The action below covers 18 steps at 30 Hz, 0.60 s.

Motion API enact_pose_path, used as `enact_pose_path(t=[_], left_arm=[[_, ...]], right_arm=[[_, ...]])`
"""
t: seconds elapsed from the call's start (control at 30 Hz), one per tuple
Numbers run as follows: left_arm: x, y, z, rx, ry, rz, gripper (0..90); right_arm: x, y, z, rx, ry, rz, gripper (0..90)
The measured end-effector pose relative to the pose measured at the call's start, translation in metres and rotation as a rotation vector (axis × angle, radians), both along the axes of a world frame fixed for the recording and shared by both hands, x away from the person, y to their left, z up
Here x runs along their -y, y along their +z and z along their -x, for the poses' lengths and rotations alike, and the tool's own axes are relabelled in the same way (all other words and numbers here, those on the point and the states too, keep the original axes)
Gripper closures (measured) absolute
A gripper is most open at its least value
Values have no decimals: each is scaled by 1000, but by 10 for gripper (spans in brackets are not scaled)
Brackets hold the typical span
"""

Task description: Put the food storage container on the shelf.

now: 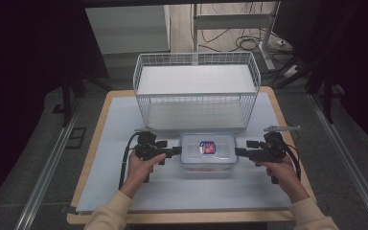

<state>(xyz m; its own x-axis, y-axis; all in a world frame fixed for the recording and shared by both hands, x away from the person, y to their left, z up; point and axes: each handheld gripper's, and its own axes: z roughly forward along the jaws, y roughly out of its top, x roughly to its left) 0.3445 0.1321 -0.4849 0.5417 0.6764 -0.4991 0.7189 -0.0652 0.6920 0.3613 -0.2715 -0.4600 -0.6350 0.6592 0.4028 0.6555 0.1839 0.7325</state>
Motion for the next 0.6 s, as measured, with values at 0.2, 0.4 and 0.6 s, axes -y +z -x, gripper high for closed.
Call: enact_pose_path(t=[0.2, 0.4, 0.6], left_arm=[[11, -11, -10, -57, -28, 35, 164], [17, -24, -14, -111, -52, 33, 166], [21, -29, -18, -134, -71, 52, 174]], right_arm=[[-11, -5, -11, -29, 9, -7, 163], [-12, -19, -19, -88, 14, -8, 160], [-14, -25, -24, -126, 34, -35, 159]])
